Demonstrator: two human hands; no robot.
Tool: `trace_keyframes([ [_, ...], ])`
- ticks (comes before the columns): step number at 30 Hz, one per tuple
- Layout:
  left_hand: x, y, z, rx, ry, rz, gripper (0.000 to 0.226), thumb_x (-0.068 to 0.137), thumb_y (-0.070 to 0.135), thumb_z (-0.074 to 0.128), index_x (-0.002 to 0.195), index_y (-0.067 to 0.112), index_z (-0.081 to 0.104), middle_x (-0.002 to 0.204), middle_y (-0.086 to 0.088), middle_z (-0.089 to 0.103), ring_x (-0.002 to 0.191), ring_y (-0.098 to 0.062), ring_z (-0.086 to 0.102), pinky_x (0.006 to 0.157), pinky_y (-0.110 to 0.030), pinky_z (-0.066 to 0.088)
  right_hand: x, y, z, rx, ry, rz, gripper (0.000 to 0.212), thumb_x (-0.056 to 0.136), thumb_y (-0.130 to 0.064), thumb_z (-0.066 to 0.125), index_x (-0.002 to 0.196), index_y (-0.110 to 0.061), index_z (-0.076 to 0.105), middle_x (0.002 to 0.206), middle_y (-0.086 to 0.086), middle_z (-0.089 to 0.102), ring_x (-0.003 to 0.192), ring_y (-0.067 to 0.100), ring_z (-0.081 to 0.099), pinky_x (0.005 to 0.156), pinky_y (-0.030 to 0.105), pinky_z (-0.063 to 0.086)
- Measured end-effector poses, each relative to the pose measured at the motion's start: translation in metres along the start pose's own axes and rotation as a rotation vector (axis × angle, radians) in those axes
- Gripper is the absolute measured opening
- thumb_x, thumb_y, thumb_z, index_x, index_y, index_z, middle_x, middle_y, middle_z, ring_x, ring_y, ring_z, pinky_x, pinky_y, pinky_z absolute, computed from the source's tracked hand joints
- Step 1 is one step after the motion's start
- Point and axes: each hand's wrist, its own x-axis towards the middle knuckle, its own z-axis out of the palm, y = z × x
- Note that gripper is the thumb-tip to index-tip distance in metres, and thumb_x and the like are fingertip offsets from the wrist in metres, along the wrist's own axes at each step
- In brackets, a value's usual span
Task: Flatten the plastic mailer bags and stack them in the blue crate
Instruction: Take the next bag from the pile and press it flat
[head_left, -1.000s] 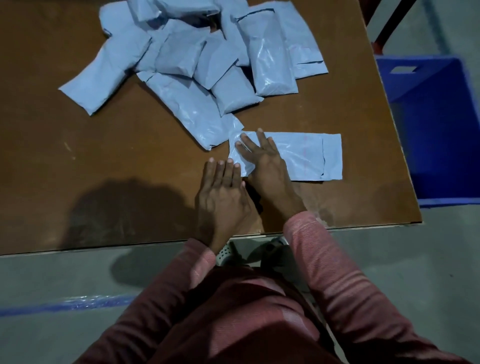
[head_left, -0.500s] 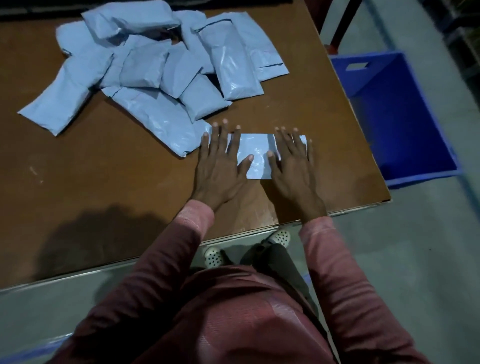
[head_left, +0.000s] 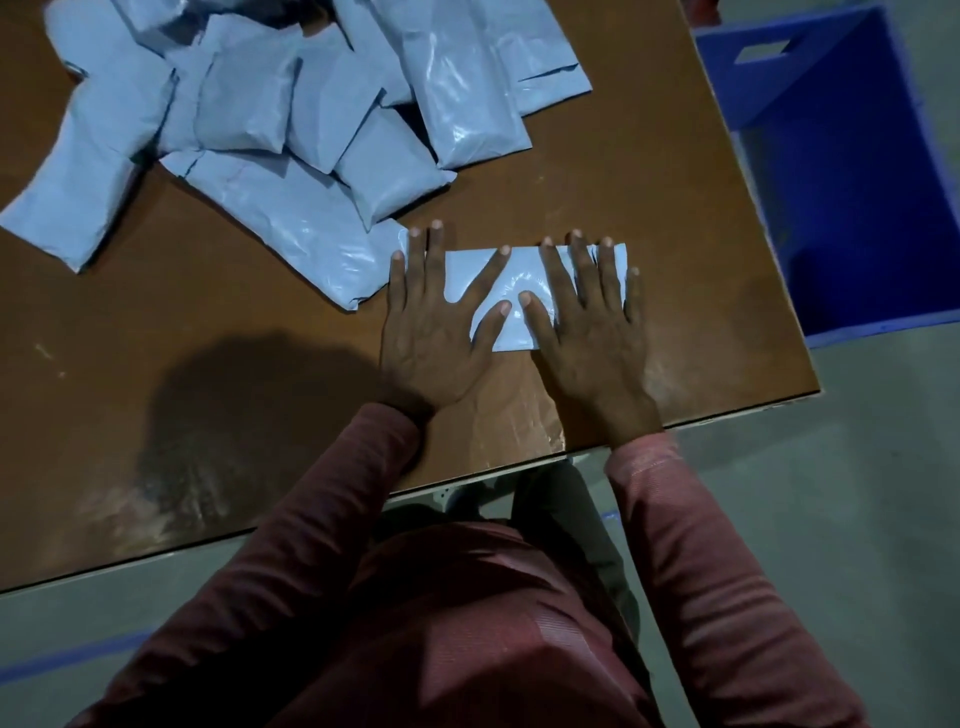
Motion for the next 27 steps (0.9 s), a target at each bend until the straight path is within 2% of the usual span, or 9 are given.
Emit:
trace_keyframes([
  [9,0.0,0.0,-0.001,-0.02,-0.062,0.007,0.06,0.108,0.063,0.023,0.164,0.04,0.021,0.172,-0.021,0.008,0.159,-0.04,0.004,0.127,-0.057,0.008,-0.001,-0.007,-0.003,-0.015,-0.039,0.024,0.061,0.107,-0.061,0.017,0.163,-0.036,0.013,0.172,-0.002,0.009,0.159,0.023,0.0,0.126,0.055,0.006],
  [13,0.004,-0.007,-0.011,-0.108,-0.148,-0.004,0.068,0.104,0.068,0.026,0.165,0.039,0.016,0.172,-0.018,0.007,0.16,-0.038,0.003,0.128,-0.057,0.004,0.004,0.0,-0.014,0.066,-0.135,-0.023,0.064,0.106,-0.063,0.019,0.163,-0.037,0.01,0.173,-0.002,0.002,0.159,0.023,-0.006,0.126,0.056,-0.004],
  [15,0.01,-0.016,-0.022,-0.248,-0.16,-0.037,0.072,0.102,0.065,0.039,0.164,0.031,0.023,0.169,-0.013,0.024,0.158,-0.033,0.016,0.128,-0.055,0.004,0.011,0.007,-0.024,0.18,-0.19,-0.032,0.065,0.105,-0.063,0.03,0.162,-0.035,0.017,0.172,-0.004,0.007,0.159,0.02,-0.004,0.123,0.055,-0.01],
  [17,0.019,-0.031,-0.033,-0.298,-0.128,-0.008,0.067,0.097,0.057,0.053,0.154,0.023,0.042,0.151,-0.006,0.049,0.144,-0.03,0.039,0.126,-0.056,0.011,0.02,0.016,-0.036,0.227,-0.202,-0.077,0.067,0.103,-0.062,0.041,0.161,-0.034,0.024,0.171,-0.006,0.015,0.159,0.018,0.002,0.122,0.058,-0.011],
  [20,0.035,-0.047,-0.05,-0.267,-0.175,0.068,0.068,0.074,0.061,0.064,0.129,0.021,0.06,0.112,0.003,0.058,0.115,-0.034,0.055,0.107,-0.047,0.035,0.033,0.021,-0.049,0.23,-0.297,-0.167,0.079,0.094,-0.06,0.062,0.16,-0.037,0.024,0.17,-0.006,0.018,0.158,0.019,0.004,0.12,0.063,-0.015],
  [22,0.05,-0.05,-0.062,-0.236,-0.304,0.054,0.077,0.06,0.069,0.068,0.123,0.024,0.063,0.107,0.002,0.059,0.109,-0.033,0.053,0.096,-0.04,0.037,0.045,0.019,-0.058,0.226,-0.35,-0.176,0.091,0.084,-0.06,0.074,0.158,-0.041,0.026,0.167,-0.004,0.026,0.157,0.022,0.014,0.119,0.065,-0.015],
  [24,0.06,-0.05,-0.07,-0.209,-0.416,0.097,0.074,0.052,0.076,0.072,0.108,0.029,0.066,0.101,0.001,0.065,0.103,-0.028,0.055,0.094,-0.041,0.043,0.055,0.014,-0.068,0.175,-0.344,-0.177,0.097,0.074,-0.061,0.082,0.155,-0.042,0.032,0.161,-0.001,0.037,0.152,0.025,0.028,0.12,0.067,-0.011],
  [26,0.066,-0.047,-0.081,-0.29,-0.475,0.101,0.058,0.056,0.066,0.085,0.096,0.027,0.072,0.092,0.004,0.071,0.092,-0.022,0.063,0.084,-0.042,0.053,0.058,0.005,-0.079,0.118,-0.337,-0.168,0.093,0.07,-0.06,0.085,0.15,-0.04,0.042,0.157,0.0,0.044,0.147,0.028,0.036,0.121,0.065,-0.001],
  [27,0.069,-0.045,-0.088,-0.349,-0.497,0.071,0.049,0.06,0.052,0.093,0.094,0.023,0.073,0.089,0.004,0.071,0.087,-0.018,0.065,0.076,-0.038,0.056,0.059,0.002,-0.086,0.128,-0.335,-0.153,0.085,0.07,-0.059,0.086,0.144,-0.037,0.05,0.15,-0.001,0.05,0.14,0.028,0.044,0.121,0.064,0.011],
])
